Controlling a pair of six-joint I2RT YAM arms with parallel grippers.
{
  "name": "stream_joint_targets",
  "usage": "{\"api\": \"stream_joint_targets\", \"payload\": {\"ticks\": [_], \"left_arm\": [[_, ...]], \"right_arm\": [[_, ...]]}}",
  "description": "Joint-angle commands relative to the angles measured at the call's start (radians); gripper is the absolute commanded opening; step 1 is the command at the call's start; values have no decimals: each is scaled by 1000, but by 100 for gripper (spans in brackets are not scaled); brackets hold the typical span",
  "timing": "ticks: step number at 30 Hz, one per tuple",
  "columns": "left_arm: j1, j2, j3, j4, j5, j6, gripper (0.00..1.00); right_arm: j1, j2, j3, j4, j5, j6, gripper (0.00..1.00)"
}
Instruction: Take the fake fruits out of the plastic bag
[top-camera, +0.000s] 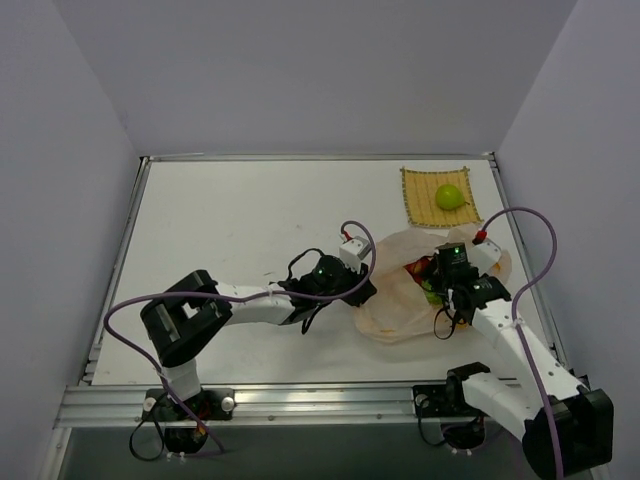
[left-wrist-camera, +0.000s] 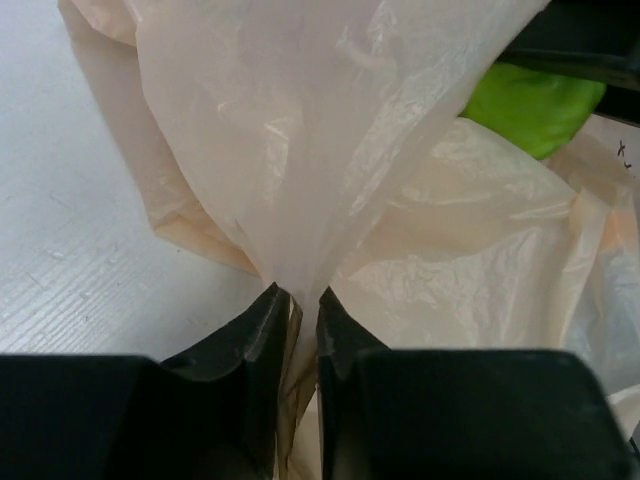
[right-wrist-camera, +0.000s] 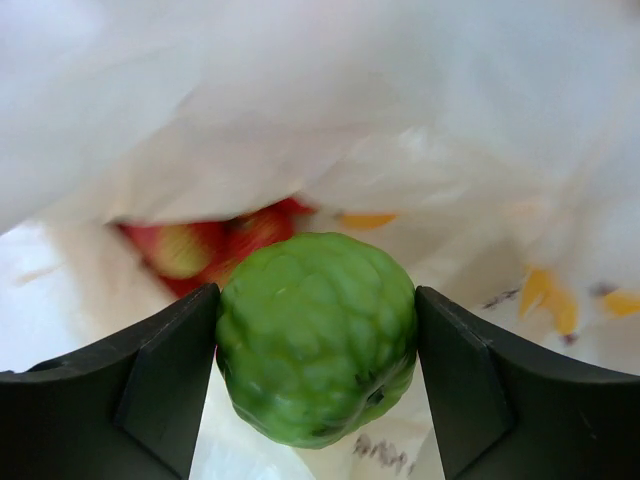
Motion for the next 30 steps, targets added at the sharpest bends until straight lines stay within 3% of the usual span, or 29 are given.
{"api": "stream_joint_targets", "payload": {"ticks": [1, 4, 19, 24, 27, 30], "left_arm": [[3, -13, 32, 65, 29, -7, 13], [3, -34, 23, 62, 6, 6, 3], [3, -39, 6, 56, -40, 22, 2], [-5, -2, 9, 87, -16, -1, 2], [-19, 18, 23, 85, -11, -3, 2], [-23, 36, 25, 93, -8, -17, 2]], "right_arm": [[60, -95, -12, -67, -94, 5, 34], [149, -150, -14, -66, -58, 19, 34], [215, -259, 279, -32, -234, -44, 33], [212, -109, 475, 37, -142, -130, 30], [177, 126, 603, 97, -24, -253, 30], [64, 318, 667, 202, 30, -365, 30]]}}
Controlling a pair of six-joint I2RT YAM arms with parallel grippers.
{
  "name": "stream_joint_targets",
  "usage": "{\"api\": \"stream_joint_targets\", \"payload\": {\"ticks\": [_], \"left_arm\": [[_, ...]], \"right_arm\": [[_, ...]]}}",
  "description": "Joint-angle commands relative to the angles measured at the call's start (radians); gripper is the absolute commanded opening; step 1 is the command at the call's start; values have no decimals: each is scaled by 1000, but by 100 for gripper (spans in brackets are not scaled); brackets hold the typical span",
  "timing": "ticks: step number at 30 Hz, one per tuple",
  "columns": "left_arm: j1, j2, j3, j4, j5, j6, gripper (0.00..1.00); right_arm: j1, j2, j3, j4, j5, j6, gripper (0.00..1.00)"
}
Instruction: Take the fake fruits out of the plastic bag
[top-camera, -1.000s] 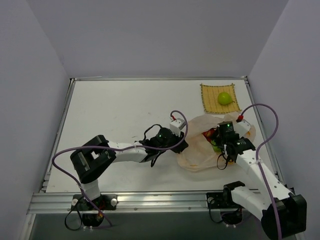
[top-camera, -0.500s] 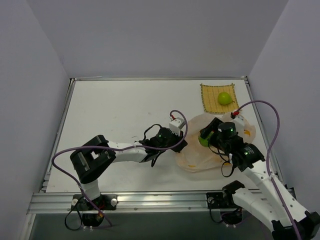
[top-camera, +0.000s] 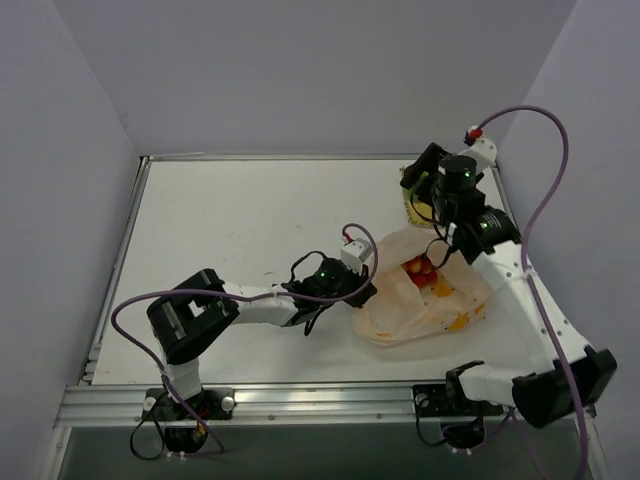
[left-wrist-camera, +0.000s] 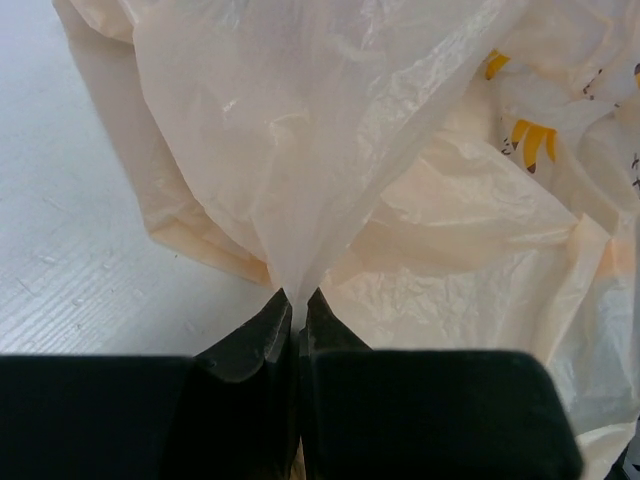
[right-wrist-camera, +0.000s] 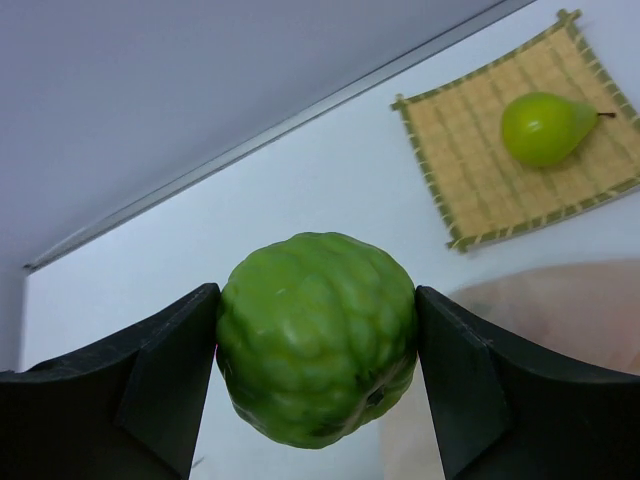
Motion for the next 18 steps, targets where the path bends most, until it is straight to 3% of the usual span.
{"api": "stream_joint_targets", "payload": {"ticks": [1, 8, 18], "left_arm": [[-11, 23, 30, 41, 5, -20, 2], [-9, 63, 39, 53, 20, -48, 2], [-2, 73, 39, 54, 19, -57, 2]], "right_arm": [[-139, 280, 59, 180, 99, -225, 30], [-181, 675, 237, 303, 142, -406, 31], [-247, 967, 420, 366, 120, -527, 34]]}}
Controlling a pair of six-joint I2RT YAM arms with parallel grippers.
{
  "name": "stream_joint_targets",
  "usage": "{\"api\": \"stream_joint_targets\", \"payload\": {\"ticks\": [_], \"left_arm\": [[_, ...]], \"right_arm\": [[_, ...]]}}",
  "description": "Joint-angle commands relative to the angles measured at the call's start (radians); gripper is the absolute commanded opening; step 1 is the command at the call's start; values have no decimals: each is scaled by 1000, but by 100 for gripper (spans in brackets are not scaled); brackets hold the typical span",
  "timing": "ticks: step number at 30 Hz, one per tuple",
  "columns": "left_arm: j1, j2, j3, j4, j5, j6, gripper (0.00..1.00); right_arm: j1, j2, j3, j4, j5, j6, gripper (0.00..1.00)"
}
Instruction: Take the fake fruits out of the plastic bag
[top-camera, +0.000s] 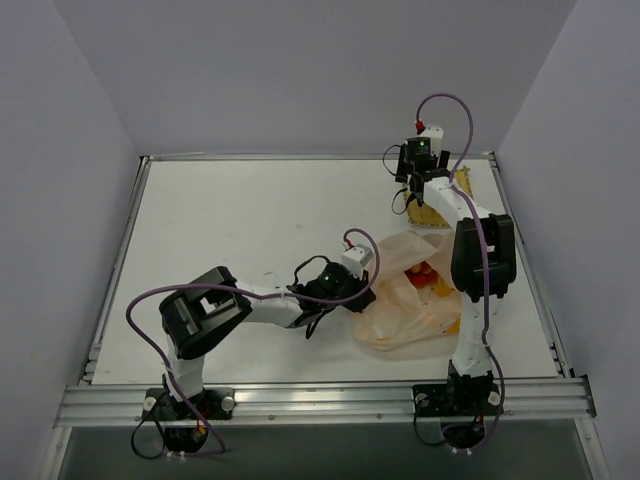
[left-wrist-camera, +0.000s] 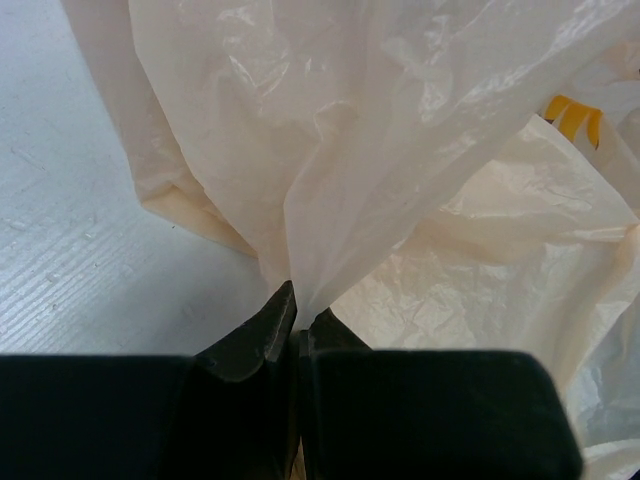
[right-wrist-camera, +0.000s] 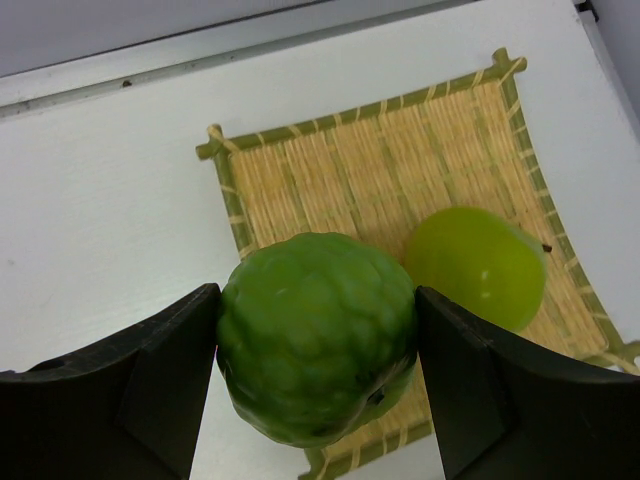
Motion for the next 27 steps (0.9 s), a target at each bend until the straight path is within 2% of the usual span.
{"api": "stream_joint_targets", "payload": {"ticks": [1, 9, 12, 15, 16, 18, 24, 26, 27], "left_arm": [[9, -8, 38, 40, 11, -10, 2], [16, -8, 35, 41, 6, -10, 2], [18, -9, 33, 41, 7, -10, 2], [19, -14, 32, 41, 7, -8, 2], [19, -17, 30, 41, 4, -8, 2], [19, -20, 30, 40, 3, -7, 2], [19, -37, 24, 37, -6, -1, 2], [19, -43, 22, 35, -9, 1, 2], [19, -46, 21, 35, -11, -1, 2]], "right_arm": [[-38, 50, 86, 58, 20, -72, 35], [-49, 156, 158, 58, -12, -82, 47], [-49, 162, 168, 58, -12, -83, 58], [-49, 155, 163, 58, -11, -85, 75], [-49, 141, 161, 56, -12, -83, 83], [-49, 124, 158, 56, -22, -74, 90], [-37, -31, 163, 18, -77, -13, 95], [-9, -135, 139, -7, -65, 7, 93], [4, -179, 111, -8, -39, 36, 88]]}}
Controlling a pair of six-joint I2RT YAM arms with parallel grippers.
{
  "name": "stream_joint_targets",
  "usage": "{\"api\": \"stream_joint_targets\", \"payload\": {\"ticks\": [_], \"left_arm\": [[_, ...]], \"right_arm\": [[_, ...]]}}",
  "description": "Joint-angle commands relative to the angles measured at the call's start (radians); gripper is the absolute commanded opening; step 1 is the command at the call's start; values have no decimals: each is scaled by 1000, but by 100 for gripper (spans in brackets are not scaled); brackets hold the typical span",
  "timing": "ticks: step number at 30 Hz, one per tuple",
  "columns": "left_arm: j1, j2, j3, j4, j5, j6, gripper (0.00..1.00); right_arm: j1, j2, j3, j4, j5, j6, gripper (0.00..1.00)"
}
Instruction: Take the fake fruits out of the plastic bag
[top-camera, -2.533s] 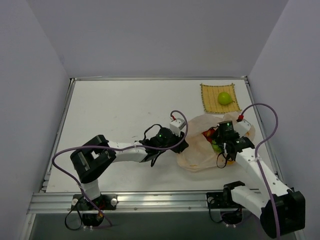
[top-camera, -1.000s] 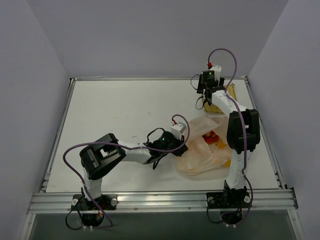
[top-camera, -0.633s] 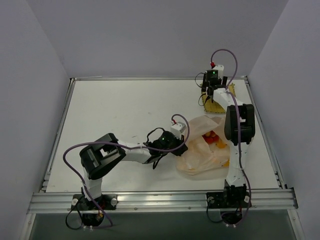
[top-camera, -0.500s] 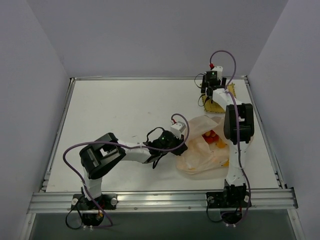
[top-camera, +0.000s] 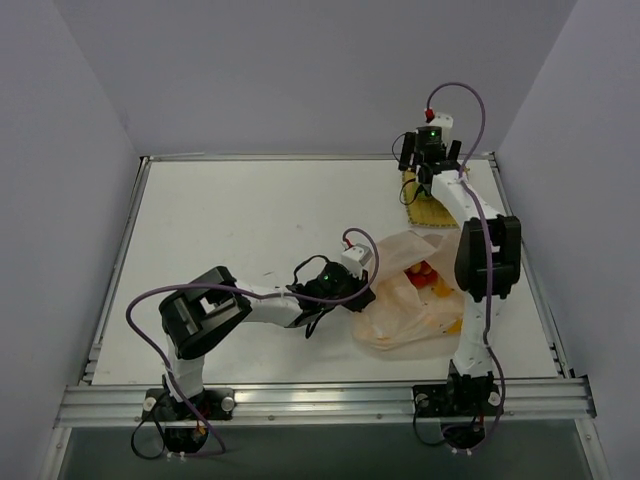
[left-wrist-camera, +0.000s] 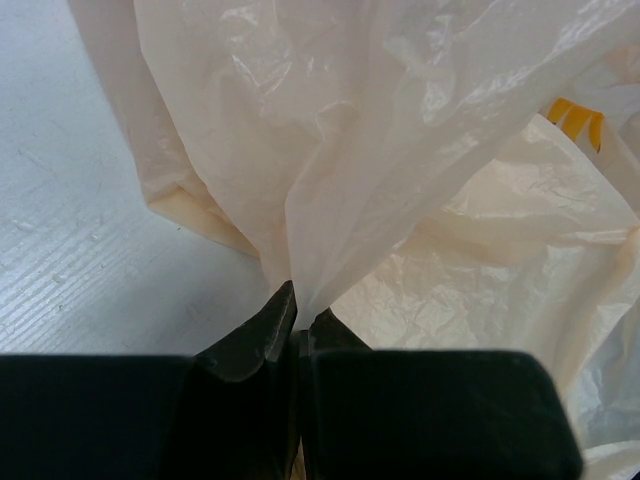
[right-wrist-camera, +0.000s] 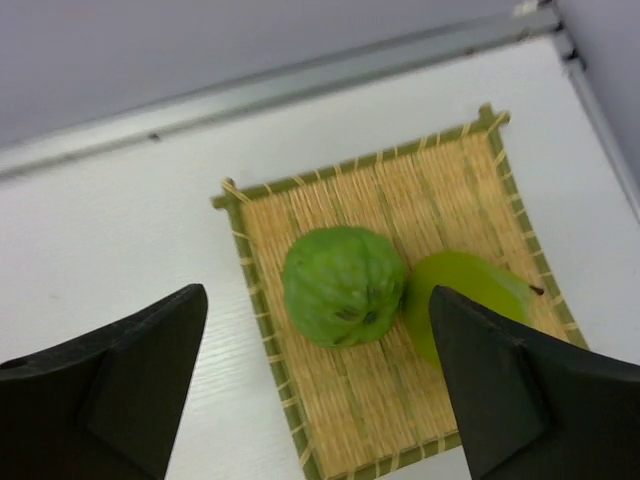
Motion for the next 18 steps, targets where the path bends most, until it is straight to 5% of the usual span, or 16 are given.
{"api": "stream_joint_targets", "payload": {"ticks": [1, 6, 9, 13, 18], "left_arm": [[10, -48, 21, 35, -13, 2, 2], [11, -67, 12, 35, -16, 2, 2], [11, -93, 2, 34, -29, 5, 2], [11, -110, 1, 17, -47, 11, 2], [11, -117, 5, 3, -55, 26, 2]], "right_arm": [[62, -334, -90, 7, 45, 75, 83], [232, -733, -467, 36, 125, 172, 33], [348, -984, -694, -22, 169, 273, 20], [480, -1259, -918, -173, 209, 458, 19], [513, -1345, -1086, -271, 252, 633, 21]]}}
